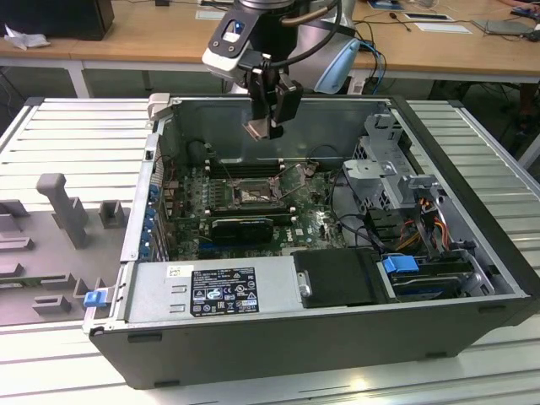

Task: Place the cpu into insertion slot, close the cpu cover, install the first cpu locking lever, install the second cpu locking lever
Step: 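Place the cpu into insertion slot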

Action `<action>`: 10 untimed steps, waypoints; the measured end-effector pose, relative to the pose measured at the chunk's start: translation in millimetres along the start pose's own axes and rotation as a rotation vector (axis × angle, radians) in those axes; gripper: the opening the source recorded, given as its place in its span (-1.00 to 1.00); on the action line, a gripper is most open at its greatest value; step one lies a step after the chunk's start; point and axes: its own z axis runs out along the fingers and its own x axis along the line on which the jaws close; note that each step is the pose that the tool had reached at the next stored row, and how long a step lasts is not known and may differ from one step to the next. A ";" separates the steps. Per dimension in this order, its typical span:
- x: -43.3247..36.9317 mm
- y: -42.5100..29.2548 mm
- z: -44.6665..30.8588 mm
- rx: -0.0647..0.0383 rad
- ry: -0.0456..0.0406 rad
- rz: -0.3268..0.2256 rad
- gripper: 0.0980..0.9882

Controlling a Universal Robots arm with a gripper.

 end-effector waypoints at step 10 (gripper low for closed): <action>-0.1 -0.4 4.5 -0.001 -0.0093 0.080 -0.03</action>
